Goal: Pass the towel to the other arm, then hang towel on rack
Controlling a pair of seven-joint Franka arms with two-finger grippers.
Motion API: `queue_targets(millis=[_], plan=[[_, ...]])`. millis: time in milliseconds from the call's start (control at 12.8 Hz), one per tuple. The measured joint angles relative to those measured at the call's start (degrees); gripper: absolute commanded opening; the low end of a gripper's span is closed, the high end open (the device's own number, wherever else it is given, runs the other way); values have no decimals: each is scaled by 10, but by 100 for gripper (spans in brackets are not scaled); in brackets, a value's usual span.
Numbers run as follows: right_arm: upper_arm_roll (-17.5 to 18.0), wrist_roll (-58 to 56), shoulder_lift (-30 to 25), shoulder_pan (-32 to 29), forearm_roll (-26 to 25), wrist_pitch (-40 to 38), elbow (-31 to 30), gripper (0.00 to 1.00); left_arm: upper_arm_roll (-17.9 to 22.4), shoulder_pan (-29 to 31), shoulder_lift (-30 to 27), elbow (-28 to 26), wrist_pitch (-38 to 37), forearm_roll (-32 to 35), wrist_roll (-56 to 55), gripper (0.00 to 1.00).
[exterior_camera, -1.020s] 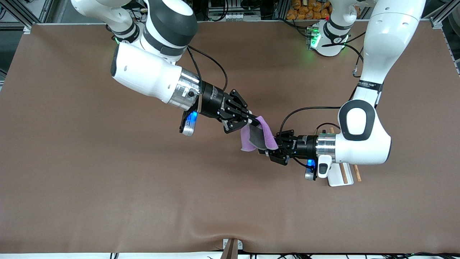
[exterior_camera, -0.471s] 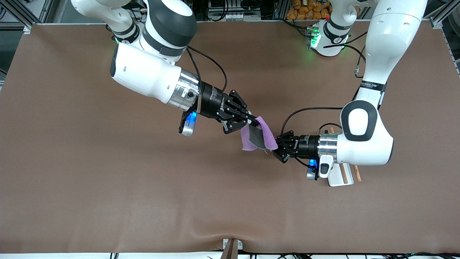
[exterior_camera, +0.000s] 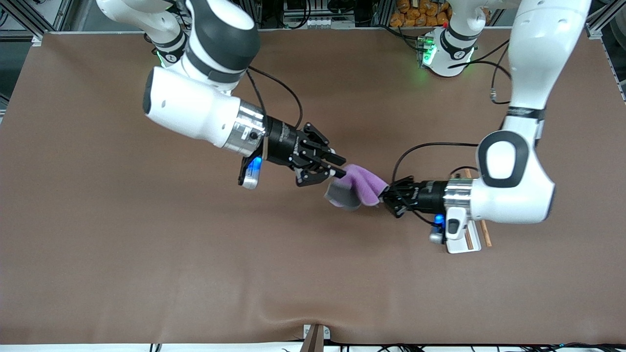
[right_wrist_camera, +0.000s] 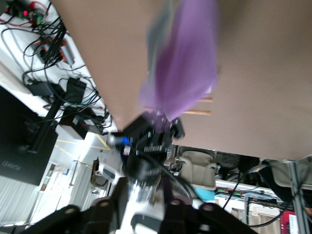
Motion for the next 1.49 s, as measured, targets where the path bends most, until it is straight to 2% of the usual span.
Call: queue_targets(millis=[157,314,549,784,1020,1255,1490], plan=[[-1,0,0,-9,-20,-31,0,100,0,27,-31,0,-42,65,17,0],[-2,0,0,-27,-62,-81,-2,100,1,54,-60,0,-83,105,55,0],[-4,-37,-1,-76,-134,-176,-2,100,2,92,-77,-1,-125,123,106,0],[-7,-226,-1,-155,-209,-289,-11,100,3,105,-77,-5,-129,126,137,0],[-8,-480,-1,-241,-333,-338,-45,100,2,104,-71,-5,-129,130,166,0],[-9,-714,-17,-304,-475,-349,-48,100,4,106,-60,-5,-127,146,248,0],[-9,-872,-53,-377,-499,-348,-59,100,5,110,-54,-5,-116,174,320,0]])
